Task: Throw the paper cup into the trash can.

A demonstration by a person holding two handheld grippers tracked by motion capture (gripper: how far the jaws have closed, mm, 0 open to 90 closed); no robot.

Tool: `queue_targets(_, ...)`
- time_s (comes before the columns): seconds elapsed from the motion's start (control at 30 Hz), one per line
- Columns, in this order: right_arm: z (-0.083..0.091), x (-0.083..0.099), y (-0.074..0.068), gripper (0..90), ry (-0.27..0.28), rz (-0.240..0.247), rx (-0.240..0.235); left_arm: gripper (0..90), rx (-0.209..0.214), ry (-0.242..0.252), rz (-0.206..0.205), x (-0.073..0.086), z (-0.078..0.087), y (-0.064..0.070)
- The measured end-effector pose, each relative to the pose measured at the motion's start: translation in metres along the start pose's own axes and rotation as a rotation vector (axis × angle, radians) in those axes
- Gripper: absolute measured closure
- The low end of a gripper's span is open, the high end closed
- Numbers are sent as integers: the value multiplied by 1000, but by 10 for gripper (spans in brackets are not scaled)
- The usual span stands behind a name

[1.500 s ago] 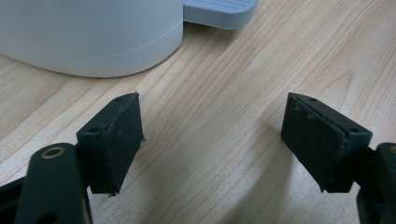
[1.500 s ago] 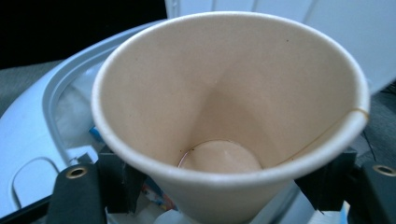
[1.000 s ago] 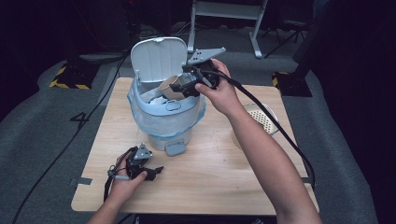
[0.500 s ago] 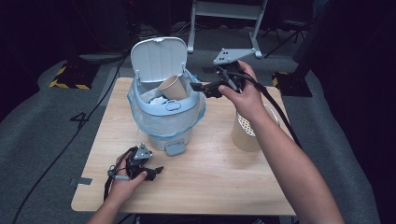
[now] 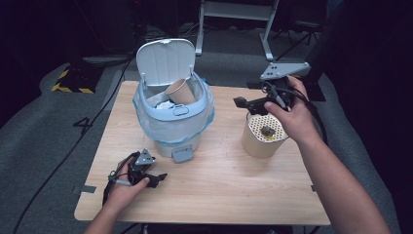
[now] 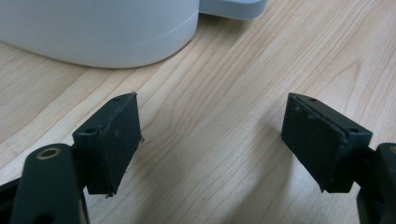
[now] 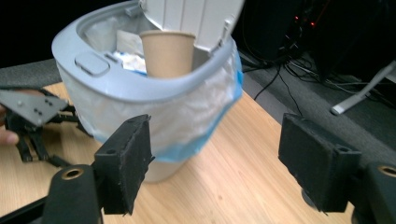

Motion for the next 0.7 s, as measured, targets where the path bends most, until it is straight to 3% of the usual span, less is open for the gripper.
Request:
queue_targets(0.23,25,33,16,248,-31,-33,38,201,-26,8,30,4,5,-5)
queue_targets(0.7,57,102,36,229,-93,-81,84,201,-28,5,26,8,11,-9)
Point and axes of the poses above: each handheld gripper's, and its own axes: z roughly backward along the jaws, x roughly out of its underside, y roughly to its right, the point moved 5 cm from there along -z, roughly forward along the jaws, and after that the axes turned 13 degrees about x, right-handed, at the moved point
